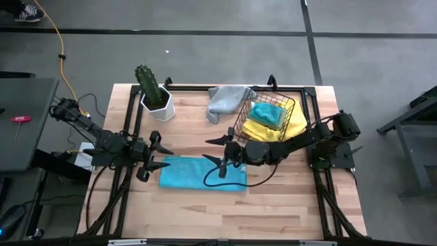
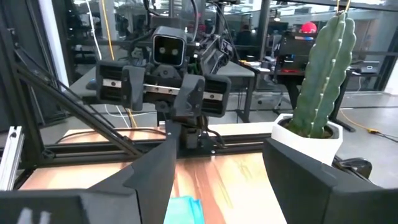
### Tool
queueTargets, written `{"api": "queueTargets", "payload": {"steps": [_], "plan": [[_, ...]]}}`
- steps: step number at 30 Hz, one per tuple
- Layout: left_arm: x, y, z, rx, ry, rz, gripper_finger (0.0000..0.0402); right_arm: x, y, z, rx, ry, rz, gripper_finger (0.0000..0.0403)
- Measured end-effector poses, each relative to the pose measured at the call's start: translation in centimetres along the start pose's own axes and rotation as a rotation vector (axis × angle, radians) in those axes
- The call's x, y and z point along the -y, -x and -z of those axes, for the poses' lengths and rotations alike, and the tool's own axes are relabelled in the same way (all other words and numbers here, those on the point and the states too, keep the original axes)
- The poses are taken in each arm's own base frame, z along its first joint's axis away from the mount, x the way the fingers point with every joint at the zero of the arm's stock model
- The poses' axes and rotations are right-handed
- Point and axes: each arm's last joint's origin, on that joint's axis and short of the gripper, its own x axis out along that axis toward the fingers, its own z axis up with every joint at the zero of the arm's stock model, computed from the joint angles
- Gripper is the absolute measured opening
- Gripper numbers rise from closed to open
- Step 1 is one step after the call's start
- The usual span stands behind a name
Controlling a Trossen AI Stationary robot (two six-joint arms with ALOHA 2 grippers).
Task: Fold microfiber towels
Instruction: Fold the blue microfiber towel
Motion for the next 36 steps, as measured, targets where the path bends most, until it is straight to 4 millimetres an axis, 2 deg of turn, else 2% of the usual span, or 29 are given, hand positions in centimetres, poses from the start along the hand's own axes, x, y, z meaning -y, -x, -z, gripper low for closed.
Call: {"api": "queueTargets", "payload": {"steps": [36], "plan": [[-0.01,-0.02,-0.04,0.001,0.019,0.001,0.0193,0.01,0.00,0.01,0.000,-0.027,0.000,0.0233]]}}
